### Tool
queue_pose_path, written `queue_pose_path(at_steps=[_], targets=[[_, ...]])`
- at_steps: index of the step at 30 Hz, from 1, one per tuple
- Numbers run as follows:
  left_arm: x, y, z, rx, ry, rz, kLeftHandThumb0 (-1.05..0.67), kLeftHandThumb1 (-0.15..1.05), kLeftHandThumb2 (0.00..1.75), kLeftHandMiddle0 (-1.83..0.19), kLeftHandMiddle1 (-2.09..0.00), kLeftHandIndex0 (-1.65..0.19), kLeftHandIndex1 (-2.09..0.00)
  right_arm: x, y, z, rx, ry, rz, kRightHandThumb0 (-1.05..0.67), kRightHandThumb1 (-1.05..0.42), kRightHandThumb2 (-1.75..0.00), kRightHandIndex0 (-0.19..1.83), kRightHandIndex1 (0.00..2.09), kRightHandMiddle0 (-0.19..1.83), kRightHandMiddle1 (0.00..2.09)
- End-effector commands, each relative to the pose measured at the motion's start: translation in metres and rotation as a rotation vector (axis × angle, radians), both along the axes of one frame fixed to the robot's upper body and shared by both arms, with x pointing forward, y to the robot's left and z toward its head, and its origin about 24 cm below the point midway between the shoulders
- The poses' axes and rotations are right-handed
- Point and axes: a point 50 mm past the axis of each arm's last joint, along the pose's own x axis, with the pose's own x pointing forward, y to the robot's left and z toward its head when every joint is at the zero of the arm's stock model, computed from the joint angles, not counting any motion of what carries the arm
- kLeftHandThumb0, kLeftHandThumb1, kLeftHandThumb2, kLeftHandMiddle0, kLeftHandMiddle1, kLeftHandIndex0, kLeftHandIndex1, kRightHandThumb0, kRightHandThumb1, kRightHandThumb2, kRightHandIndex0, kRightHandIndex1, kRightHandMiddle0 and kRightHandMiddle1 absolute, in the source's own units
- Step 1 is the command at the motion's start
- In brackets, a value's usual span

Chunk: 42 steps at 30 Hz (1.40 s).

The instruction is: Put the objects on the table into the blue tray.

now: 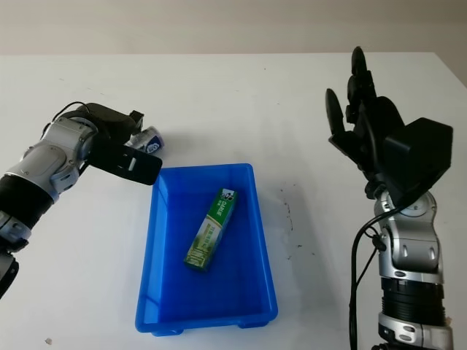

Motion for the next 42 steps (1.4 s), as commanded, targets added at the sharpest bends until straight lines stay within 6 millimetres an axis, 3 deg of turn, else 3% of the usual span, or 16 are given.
queue_pose_path(at_steps=[1,4,6,8,11,13,14,16,20,22,24,27,31,35,38,42], targets=[[-0.003,0.006,-0.017,0.029,0.096,0.029,-0.38,1.05,0.36,-0.58,-2.09,0.19,-1.23,-0.001,-0.002,0.005,-0.004,-0.021,0.001,-0.55,-1.05,-0.63,-0.19,0.00,-0.19,0.00],[-0.003,0.005,-0.010,0.029,0.097,0.030,-0.32,1.05,0.36,-0.50,-2.09,0.17,-1.19,0.000,-0.002,0.006,0.003,-0.018,0.005,-0.54,-1.05,-0.63,-0.19,0.00,-0.19,0.00],[-0.002,0.004,-0.003,0.017,0.075,0.021,-0.30,1.05,0.43,-0.40,-2.09,0.19,-1.31,0.000,-0.003,0.006,0.001,-0.018,0.006,-0.53,-1.05,-0.64,-0.19,0.00,-0.19,0.00],[-0.002,0.006,0.008,-0.032,0.023,0.007,-0.30,1.05,0.45,-0.20,-2.09,0.15,-1.07,0.001,-0.003,0.006,0.000,-0.016,0.007,-0.53,-1.05,-0.64,-0.19,0.00,-0.19,0.00],[-0.001,0.011,0.027,-0.077,-0.098,-0.014,-0.33,1.05,0.36,-0.33,-2.09,0.16,-1.49,0.002,-0.004,0.006,0.006,-0.010,0.013,-0.53,-1.05,-0.64,-0.19,0.00,-0.19,0.00],[0.002,0.015,0.041,-0.100,-0.170,-0.032,-0.34,1.05,0.34,-0.39,-2.09,0.13,-1.46,0.004,-0.004,0.007,0.005,-0.010,0.015,-0.53,-1.05,-0.64,-0.19,0.00,-0.19,0.00],[0.003,0.017,0.049,-0.113,-0.210,-0.044,-0.34,1.05,0.35,-0.41,-2.09,0.15,-1.74,0.004,-0.005,0.007,0.005,-0.010,0.016,-0.53,-1.05,-0.63,-0.19,0.00,-0.19,0.00],[0.003,0.018,0.068,-0.120,-0.271,-0.053,-0.35,1.05,0.35,-0.47,-2.09,0.08,-1.94,0.006,-0.005,0.007,0.003,-0.008,0.015,-0.53,-1.05,-0.64,-0.19,0.00,-0.19,0.00],[0.002,0.019,0.105,-0.226,-0.415,-0.051,-0.37,1.05,0.30,-0.48,-2.08,-0.19,-1.70,0.008,-0.004,0.006,-0.002,-0.007,0.019,-0.53,-1.05,-0.64,-0.19,0.00,-0.19,0.00],[0.000,0.019,0.122,-0.295,-0.485,-0.056,-0.37,1.05,0.28,-0.59,-2.09,-0.13,-1.86,0.009,-0.003,0.006,-0.005,-0.014,0.030,-0.53,-1.05,-0.65,-0.19,0.00,-0.19,0.00],[-0.002,0.018,0.138,-0.342,-0.557,-0.076,-0.35,1.05,0.27,-0.52,-2.09,-0.08,-1.89,0.009,-0.002,0.005,-0.005,-0.017,0.039,-0.52,-1.05,-0.67,-0.19,0.00,-0.19,0.00],[-0.009,0.015,0.159,-0.418,-0.637,-0.158,-0.35,1.05,0.31,-0.78,-2.09,-0.35,-2.07,0.010,-0.001,0.004,-0.004,-0.018,0.042,-0.53,-1.05,-0.68,-0.19,0.00,-0.19,0.00],[-0.023,0.012,0.182,-0.520,-0.697,-0.215,-0.38,1.05,0.35,-0.71,-2.09,-0.40,-2.09,0.008,-0.001,0.003,0.009,-0.014,0.044,-0.53,-1.05,-0.68,-0.19,0.00,-0.19,0.00],[-0.047,0.005,0.190,-0.629,-0.687,-0.327,-0.36,1.05,0.39,-0.97,-2.09,-0.61,-2.09,0.007,-0.003,0.001,0.014,-0.003,0.040,-0.56,-1.05,-0.65,-0.19,0.00,-0.19,0.00],[-0.070,-0.005,0.185,-0.660,-0.611,-0.398,-0.34,1.05,0.35,-0.78,-2.09,-0.49,-2.09,0.007,-0.002,0.001,0.014,-0.003,0.038,-0.58,-1.05,-0.63,-0.19,0.00,-0.19,0.00],[-0.097,-0.018,0.164,-0.690,-0.468,-0.453,-0.32,1.05,0.33,-0.76,-2.09,-0.45,-2.09,0.008,0.000,0.000,0.017,-0.003,0.040,-0.57,-1.05,-0.64,-0.19,0.00,-0.19,0.00]])
